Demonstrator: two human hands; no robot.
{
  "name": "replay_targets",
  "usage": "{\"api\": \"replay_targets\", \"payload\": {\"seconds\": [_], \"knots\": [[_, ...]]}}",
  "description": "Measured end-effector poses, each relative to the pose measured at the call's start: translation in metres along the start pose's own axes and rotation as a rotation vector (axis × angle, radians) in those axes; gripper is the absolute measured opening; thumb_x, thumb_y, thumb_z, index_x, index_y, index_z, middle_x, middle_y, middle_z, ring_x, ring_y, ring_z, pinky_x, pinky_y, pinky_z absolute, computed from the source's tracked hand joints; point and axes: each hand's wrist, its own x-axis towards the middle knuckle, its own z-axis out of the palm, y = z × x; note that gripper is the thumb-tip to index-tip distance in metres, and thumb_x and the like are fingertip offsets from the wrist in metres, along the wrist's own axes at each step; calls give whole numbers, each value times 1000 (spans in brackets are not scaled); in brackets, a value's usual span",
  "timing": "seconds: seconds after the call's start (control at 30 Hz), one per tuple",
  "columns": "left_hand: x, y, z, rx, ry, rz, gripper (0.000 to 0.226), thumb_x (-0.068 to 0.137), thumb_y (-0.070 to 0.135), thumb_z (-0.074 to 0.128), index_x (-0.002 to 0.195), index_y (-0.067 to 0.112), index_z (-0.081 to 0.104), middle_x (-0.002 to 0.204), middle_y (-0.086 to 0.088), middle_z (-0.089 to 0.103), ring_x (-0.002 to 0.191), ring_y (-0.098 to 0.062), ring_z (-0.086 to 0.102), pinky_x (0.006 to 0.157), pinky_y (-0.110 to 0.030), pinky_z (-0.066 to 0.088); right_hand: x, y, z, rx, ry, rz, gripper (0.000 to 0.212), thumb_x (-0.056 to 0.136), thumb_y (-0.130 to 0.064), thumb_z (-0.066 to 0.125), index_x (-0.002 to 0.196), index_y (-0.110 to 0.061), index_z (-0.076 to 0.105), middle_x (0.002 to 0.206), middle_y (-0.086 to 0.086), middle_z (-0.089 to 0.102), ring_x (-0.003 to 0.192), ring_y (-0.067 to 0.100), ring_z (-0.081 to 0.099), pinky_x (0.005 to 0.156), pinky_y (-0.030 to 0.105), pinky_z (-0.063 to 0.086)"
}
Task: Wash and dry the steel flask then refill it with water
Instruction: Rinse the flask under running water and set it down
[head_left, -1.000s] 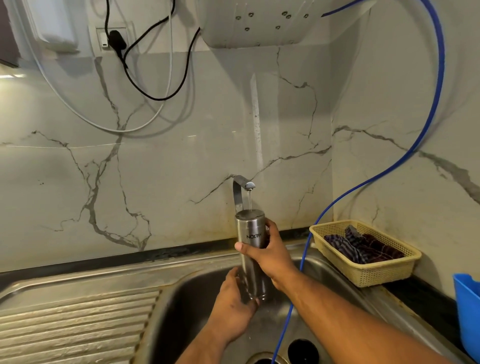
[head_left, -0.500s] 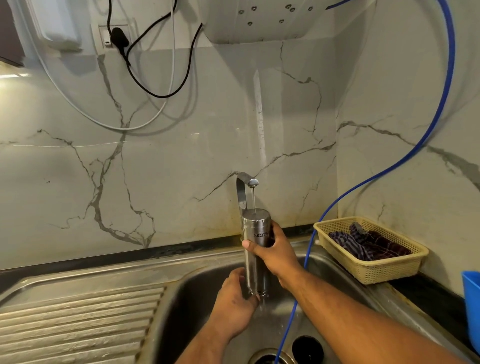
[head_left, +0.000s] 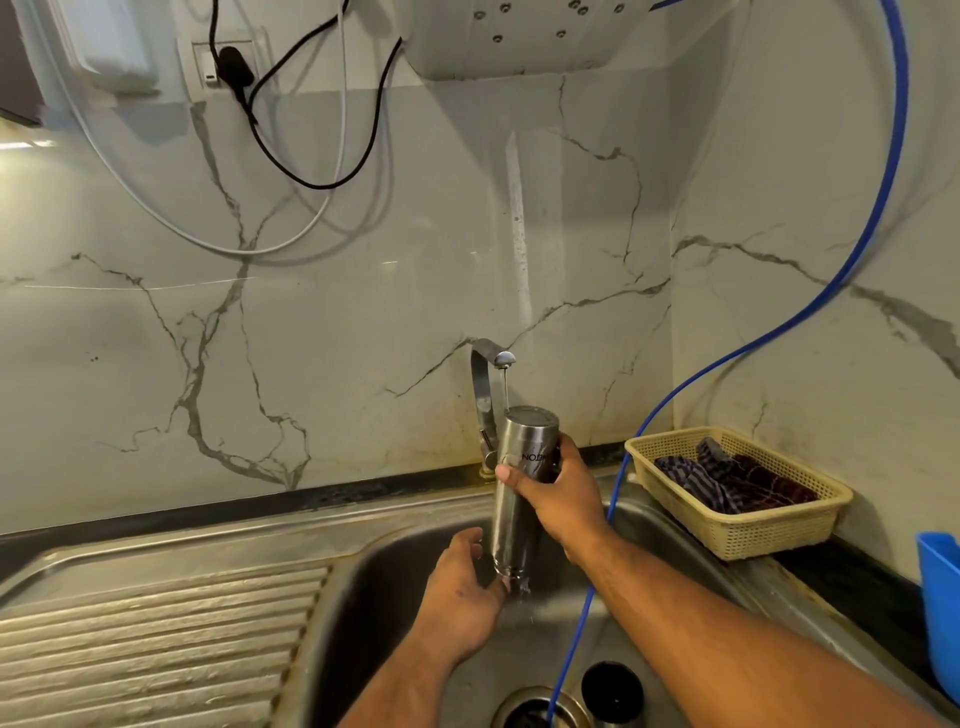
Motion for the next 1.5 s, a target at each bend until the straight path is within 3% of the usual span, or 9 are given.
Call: {"api": "replay_targets", "payload": {"seconds": [0.13, 0.33, 0.43, 0.6, 0.67, 0.83, 1.13, 1.27, 1.5], "knots": [[3, -3, -1, -78, 33, -27, 63, 89, 22, 74, 143, 24, 43, 119, 12, 57, 96, 1, 56, 74, -10, 42, -1, -5, 1, 145, 108, 64, 82, 80, -34, 86, 145, -26, 38, 126, -1, 60, 113, 21, 61, 96, 47, 57], [0, 1, -13, -651, 131, -261, 87, 80, 38, 85, 146, 19, 33, 124, -12, 61, 106, -29, 66, 87, -44, 61, -12, -6, -7, 500, 251, 281, 93, 83, -26, 84, 149, -46, 22, 134, 7, 50, 105, 35, 61, 58, 61, 61], [-5, 10, -20, -870, 90, -146, 79, 72, 32, 85, 139, 16, 46, 126, -14, 64, 114, -31, 65, 101, -47, 54, -16, -4, -17, 591, 178, 531, 83, 77, -36, 86, 144, -27, 37, 127, 18, 57, 101, 43, 66, 54, 50, 61], [-16, 41, -39, -1034, 221, 39, 61, 74, 27, 79, 129, 30, 52, 127, -4, 59, 118, -27, 58, 104, -62, 47, -36, -2, -18, -68, -292, 704, 107, 67, -88, 62, 143, -15, 49, 138, 23, 55, 102, 38, 66, 70, 50, 64], [-17, 43, -44, -966, 295, 70, 55, 80, 31, 77, 130, 28, 55, 129, -6, 60, 112, -23, 61, 99, -60, 52, -38, -6, -13, -330, -336, 421, 108, 65, -96, 55, 144, -22, 48, 146, 11, 54, 113, 27, 61, 85, 45, 60], [-18, 39, -40, -748, 311, 59, 59, 77, 54, 73, 128, 29, 61, 118, 0, 70, 107, -20, 67, 89, -50, 60, -55, -24, 1, -560, -472, 16, 85, 71, -48, 88, 143, -30, 46, 136, -7, 61, 115, 11, 59, 95, 27, 51], [-28, 23, -18, -255, -109, -231, 37, 93, 61, 57, 113, 30, 57, 113, -1, 69, 101, -17, 65, 78, -33, 53, -49, 4, -18, -212, -230, 309, 76, 71, -43, 91, 133, -21, 53, 113, -2, 67, 95, 15, 69, 71, 34, 62], [-29, 26, -18, -215, -77, -245, 37, 95, 66, 48, 108, 32, 56, 110, 4, 65, 101, -17, 62, 76, -32, 51, -42, -6, -20, -328, -194, 112, 74, 75, -42, 88, 136, -22, 51, 124, 0, 66, 97, 10, 62, 73, 17, 50], [-28, 25, -29, -218, 87, -278, 30, 101, 48, 55, 111, 20, 55, 115, -2, 61, 106, -21, 58, 91, -39, 49, -44, 9, -2, -511, -255, 182, 71, 71, -42, 91, 129, -22, 57, 124, 1, 69, 108, 17, 68, 94, 33, 57]]}}
